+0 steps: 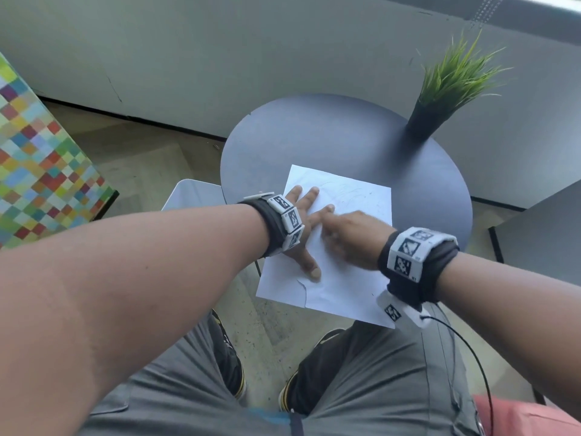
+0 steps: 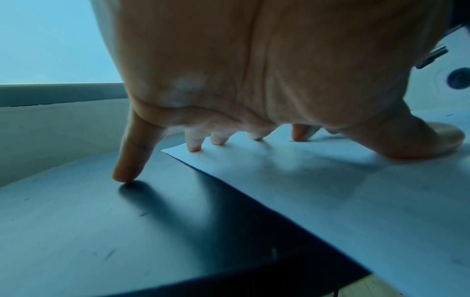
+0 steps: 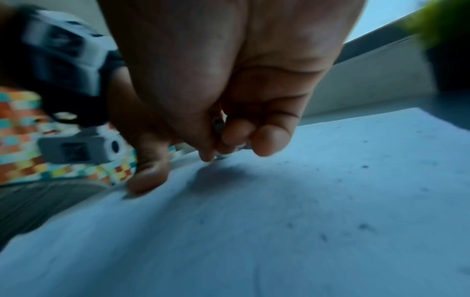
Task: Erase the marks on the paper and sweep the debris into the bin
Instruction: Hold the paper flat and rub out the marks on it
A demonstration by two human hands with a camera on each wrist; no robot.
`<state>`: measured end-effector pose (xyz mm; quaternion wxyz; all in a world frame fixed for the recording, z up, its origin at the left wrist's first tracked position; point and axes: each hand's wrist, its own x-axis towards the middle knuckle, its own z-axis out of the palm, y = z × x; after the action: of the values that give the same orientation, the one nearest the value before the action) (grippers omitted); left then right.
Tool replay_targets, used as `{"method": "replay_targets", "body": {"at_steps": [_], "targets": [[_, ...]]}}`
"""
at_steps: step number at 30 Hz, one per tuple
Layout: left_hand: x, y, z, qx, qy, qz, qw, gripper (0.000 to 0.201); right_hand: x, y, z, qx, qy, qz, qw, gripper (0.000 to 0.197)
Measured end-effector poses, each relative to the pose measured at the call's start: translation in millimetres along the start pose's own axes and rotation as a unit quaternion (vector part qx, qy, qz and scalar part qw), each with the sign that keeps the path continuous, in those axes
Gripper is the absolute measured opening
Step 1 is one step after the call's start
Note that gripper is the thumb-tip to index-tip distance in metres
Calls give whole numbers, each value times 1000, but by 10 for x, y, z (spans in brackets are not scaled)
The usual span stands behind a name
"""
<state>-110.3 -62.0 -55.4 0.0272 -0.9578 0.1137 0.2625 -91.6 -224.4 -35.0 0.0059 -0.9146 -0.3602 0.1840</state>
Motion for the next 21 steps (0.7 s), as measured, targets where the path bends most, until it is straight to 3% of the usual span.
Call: {"method": "replay_targets", "body": {"at_steps": [2, 6, 7, 11, 12, 17, 21], "targets": [[-7, -1, -7, -2, 3, 3, 1000, 145, -57, -11, -4, -16, -26, -31, 999, 21], [-41, 15, -14, 1, 4, -6, 1000, 144, 109, 341, -142, -20, 41, 83, 996, 21], [-58, 20, -23, 1, 2, -8, 1000, 144, 100, 294, -124, -24, 37, 80, 996, 21], [-73, 11, -31, 6, -5, -6, 1000, 144, -101, -177, 14, -3, -66, -60, 996, 19], [-77, 9, -39, 5, -4, -5, 1000, 144, -103, -151, 12, -8, -67, -65, 996, 17], [-141, 34, -57, 3, -2, -11, 1000, 139, 118, 449, -127, -18, 36, 80, 996, 18], [-203, -86, 10, -2, -2, -10, 1000, 137, 119, 453, -115, -33, 34, 98, 994, 17]]}}
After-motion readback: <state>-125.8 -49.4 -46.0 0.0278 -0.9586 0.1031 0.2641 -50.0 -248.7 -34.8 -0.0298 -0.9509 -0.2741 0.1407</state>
